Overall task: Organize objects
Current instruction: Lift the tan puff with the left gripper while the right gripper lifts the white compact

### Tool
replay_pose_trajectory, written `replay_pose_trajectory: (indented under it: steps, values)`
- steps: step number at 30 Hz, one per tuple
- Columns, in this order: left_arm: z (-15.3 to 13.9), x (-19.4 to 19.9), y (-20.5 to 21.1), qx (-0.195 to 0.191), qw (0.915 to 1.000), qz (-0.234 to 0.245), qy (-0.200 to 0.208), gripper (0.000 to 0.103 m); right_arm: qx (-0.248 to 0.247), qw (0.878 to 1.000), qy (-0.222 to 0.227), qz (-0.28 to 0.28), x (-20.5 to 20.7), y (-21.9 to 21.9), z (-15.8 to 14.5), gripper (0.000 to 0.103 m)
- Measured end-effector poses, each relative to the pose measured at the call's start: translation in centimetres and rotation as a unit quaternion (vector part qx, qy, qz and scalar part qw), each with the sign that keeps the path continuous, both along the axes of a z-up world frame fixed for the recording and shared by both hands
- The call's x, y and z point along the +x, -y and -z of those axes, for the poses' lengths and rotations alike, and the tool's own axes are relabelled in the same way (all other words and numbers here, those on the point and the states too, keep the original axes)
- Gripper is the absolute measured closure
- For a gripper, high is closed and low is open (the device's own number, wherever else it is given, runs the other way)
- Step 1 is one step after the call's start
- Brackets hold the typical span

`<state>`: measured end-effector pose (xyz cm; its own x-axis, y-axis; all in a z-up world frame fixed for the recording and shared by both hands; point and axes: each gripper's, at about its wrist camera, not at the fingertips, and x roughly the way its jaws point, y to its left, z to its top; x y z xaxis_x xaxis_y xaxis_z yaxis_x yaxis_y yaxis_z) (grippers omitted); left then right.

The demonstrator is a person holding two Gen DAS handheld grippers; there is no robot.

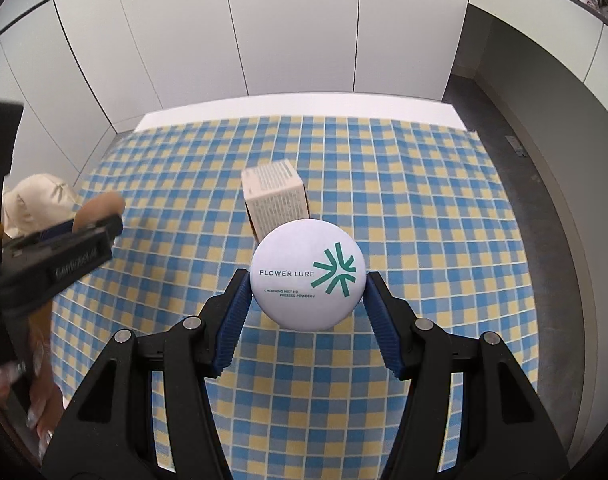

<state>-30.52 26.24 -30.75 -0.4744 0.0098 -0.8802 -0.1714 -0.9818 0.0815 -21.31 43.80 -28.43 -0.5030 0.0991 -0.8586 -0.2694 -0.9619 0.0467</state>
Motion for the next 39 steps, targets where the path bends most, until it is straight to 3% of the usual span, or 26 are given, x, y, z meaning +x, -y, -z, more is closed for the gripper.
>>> replay_pose_trajectory:
  steps: [12,30,39]
  values:
    - [-7.6,2.3,1.5,-0.003,0.9998,-0.004,-0.022,0.05,0.014,1.0,-0.017,0.014,-0.5,1.8,-6.8,0.043]
    - [-22.5,5.3,4.1,0.051,0.9964,-0.015,-0.067,0.05,0.021,0.998,-0.056,0.019,1.1,3.0,-20.0,0.043]
    - [-28.9,8.0,6.0,0.059,0.9922,-0.021,-0.107,0.05,0.024,0.997,-0.069,0.011,3.2,4.0,-26.2,0.043]
